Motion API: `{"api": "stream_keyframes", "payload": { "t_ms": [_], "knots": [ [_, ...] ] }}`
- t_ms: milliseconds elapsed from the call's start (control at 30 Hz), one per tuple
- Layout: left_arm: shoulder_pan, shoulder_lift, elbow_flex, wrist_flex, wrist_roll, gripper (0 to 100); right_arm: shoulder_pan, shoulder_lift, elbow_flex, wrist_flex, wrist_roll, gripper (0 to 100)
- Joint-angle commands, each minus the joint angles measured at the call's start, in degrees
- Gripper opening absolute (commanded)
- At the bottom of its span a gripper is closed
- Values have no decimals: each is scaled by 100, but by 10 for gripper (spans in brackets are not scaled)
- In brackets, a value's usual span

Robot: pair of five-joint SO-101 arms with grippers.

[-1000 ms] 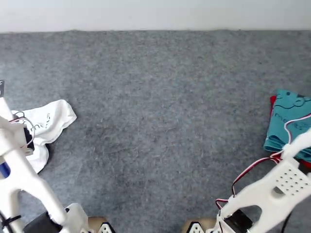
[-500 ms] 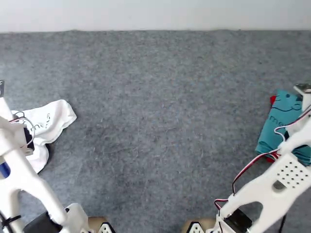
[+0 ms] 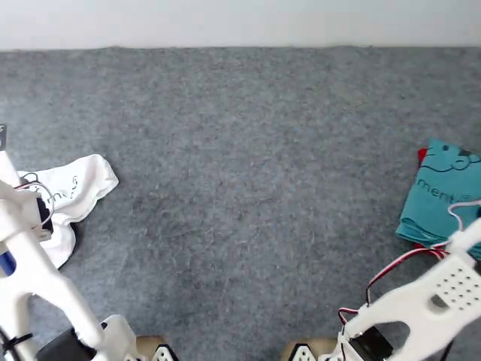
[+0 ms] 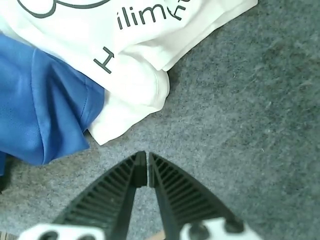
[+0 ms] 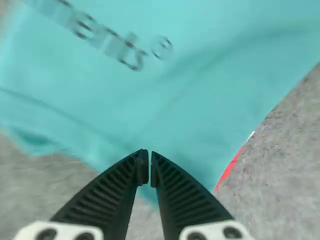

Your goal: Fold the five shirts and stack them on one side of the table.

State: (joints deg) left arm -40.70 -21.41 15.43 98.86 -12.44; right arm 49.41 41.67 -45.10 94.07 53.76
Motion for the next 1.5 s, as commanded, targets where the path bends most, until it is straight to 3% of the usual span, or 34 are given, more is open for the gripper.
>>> {"api": "stream_keyframes", "payload": {
  "t_ms": [0, 167, 500, 633, 800, 1033, 1467],
  "knots": [
    [35, -123, -22, -62, 26, 14, 286, 365, -88, -277, 193, 15],
    [35, -123, -22, -62, 26, 14, 215, 286, -1134, 866, 167, 15],
    [316, -167, -66, -18, 18, 14, 22, -1121, -1934, 901, -167, 18],
    [589, -114, -31, -273, 9, 32, -127, -1631, -1371, 901, -167, 18],
    [651, -105, 444, -862, -229, 199, -259, -2519, -132, 901, -167, 19],
    [501, 809, 1112, -1934, -844, 203, -356, -3626, 1591, 892, -167, 19],
    [132, 4018, -743, -2171, -826, 185, -391, -4558, 2752, 892, -167, 19]
  ]
}}
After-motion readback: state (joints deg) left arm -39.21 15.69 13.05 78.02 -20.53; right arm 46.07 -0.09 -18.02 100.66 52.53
